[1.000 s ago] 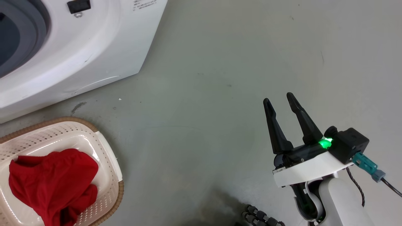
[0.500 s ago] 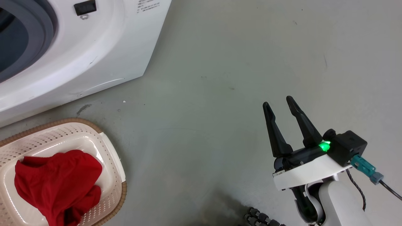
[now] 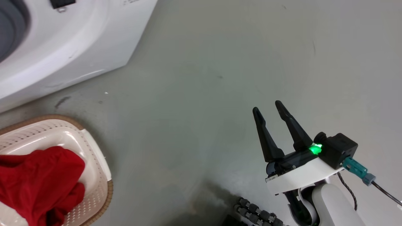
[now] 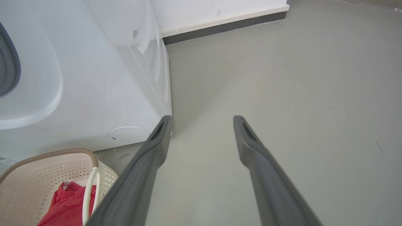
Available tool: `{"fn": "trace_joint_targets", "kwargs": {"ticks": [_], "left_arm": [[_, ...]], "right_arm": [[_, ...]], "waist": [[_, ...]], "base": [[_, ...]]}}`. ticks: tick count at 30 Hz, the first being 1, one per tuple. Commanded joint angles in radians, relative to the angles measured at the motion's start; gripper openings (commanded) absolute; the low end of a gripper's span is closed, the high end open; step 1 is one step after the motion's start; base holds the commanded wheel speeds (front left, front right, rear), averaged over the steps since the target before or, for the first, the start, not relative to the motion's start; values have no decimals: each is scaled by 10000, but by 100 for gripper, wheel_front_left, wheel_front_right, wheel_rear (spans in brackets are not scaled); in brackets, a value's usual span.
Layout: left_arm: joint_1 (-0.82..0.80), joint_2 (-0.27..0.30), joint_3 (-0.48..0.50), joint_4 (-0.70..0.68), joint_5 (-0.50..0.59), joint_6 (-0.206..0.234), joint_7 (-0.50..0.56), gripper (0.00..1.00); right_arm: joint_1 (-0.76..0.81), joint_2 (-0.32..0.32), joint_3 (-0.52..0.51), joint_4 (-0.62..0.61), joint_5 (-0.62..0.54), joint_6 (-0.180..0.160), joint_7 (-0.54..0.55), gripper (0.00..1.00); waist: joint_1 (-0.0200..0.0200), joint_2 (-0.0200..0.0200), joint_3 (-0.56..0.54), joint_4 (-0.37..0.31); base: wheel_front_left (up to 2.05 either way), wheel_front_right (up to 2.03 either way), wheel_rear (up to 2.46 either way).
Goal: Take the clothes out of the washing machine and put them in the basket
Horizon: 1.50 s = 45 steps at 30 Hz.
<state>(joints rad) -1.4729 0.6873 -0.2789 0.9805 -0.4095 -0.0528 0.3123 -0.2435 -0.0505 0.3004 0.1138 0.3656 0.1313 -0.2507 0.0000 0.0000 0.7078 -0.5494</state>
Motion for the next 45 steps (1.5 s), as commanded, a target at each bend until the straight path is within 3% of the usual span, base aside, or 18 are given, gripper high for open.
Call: {"fn": "trace_joint_targets", "kwargs": {"ticks": [1, 7, 17, 27, 28, 29, 30, 35, 45], "left_arm": [[-164, 19, -90, 57, 29, 6, 308, 100], [-777, -9, -447, 191, 235, 110, 1631, 100], [-1036, -57, -690, 411, 206, 327, 2738, 100], [-1381, 135, -1049, 730, 451, 141, 2876, 100], [-1411, 148, -1094, 800, 478, 124, 2873, 92], [-1428, 160, -1121, 898, 468, 102, 2917, 36], [-1455, 190, -1123, 949, 448, 80, 2838, 4], [-1600, 374, -1192, 1165, 558, 169, 2319, 0], [-1990, 472, -1260, 1121, 719, 340, 146, 0]], "right_arm": [[-101, 4, -51, 42, 38, -11, -51, 100], [94, 9, -118, 105, 195, -11, -126, 100], [275, 9, -147, -28, 323, -11, -138, 100], [362, 9, -16, -219, 392, -11, -140, 100], [356, 9, 5, -234, 393, -11, -140, 100], [351, 9, 22, -248, 370, -11, -141, 100], [349, 9, 38, -263, 345, -11, -141, 100], [351, 9, 46, -321, 276, -11, -140, 100], [-57, 7, 167, -262, 313, -11, -139, 100]], "waist": [[0, 0, 248, -153], [0, 0, 650, -117], [0, 0, 1077, -50], [0, 0, 1374, -40], [0, 0, 1390, -39], [0, 0, 1400, -36], [0, 0, 1409, -35], [0, 0, 1453, -34], [0, 0, 1247, -98]], "base": [[0, 0, 0], [0, 0, 0], [0, 0, 0], [0, 0, 0], [5, 5, 5], [6, 6, 6], [4, 4, 4], [2, 2, 2], [0, 0, 0]]}}
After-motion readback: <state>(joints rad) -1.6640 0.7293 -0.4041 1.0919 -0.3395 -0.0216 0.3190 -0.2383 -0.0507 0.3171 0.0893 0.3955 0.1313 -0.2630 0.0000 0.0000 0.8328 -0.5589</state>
